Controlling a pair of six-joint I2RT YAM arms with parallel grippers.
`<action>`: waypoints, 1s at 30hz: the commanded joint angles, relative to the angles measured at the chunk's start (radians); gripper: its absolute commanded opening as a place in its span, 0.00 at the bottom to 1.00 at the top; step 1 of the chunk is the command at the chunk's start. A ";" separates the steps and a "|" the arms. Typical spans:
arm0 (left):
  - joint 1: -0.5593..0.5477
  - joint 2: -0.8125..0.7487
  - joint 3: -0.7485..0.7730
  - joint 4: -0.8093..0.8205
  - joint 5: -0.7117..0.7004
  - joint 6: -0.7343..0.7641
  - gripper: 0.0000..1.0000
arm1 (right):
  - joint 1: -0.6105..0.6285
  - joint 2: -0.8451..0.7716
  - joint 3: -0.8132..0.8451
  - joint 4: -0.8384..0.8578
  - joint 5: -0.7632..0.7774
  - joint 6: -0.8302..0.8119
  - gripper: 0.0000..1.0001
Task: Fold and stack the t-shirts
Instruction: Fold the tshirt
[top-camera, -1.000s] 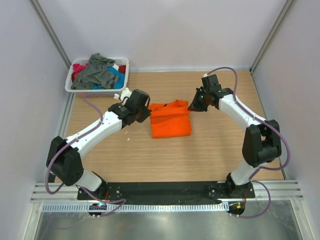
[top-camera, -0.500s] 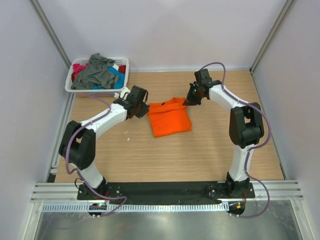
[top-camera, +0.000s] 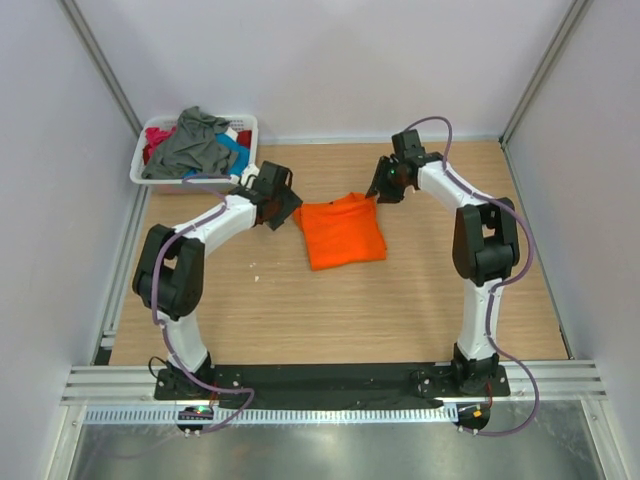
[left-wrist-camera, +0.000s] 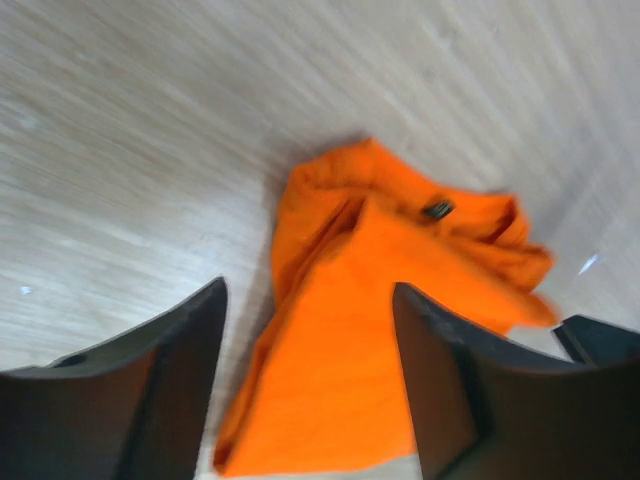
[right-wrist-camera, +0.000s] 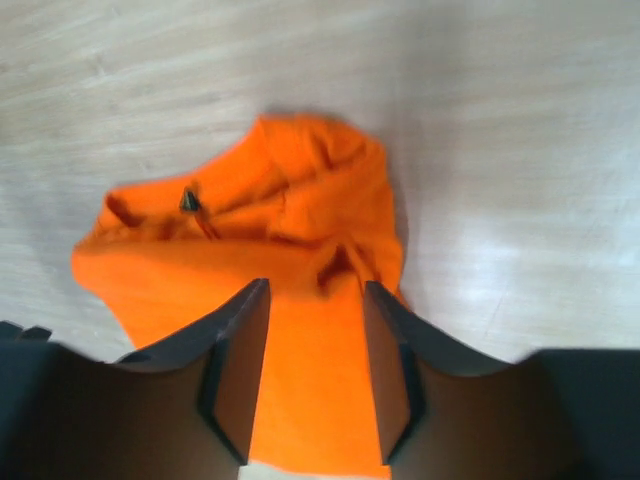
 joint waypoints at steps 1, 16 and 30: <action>0.021 0.015 0.099 0.055 -0.042 0.091 0.72 | -0.013 0.035 0.136 0.026 -0.009 -0.017 0.51; -0.016 -0.144 -0.074 0.440 0.415 0.402 0.87 | -0.013 -0.202 -0.190 0.327 -0.256 -0.054 0.69; -0.030 0.024 -0.143 0.640 0.279 0.291 0.75 | -0.013 -0.083 -0.303 0.586 -0.265 0.021 0.53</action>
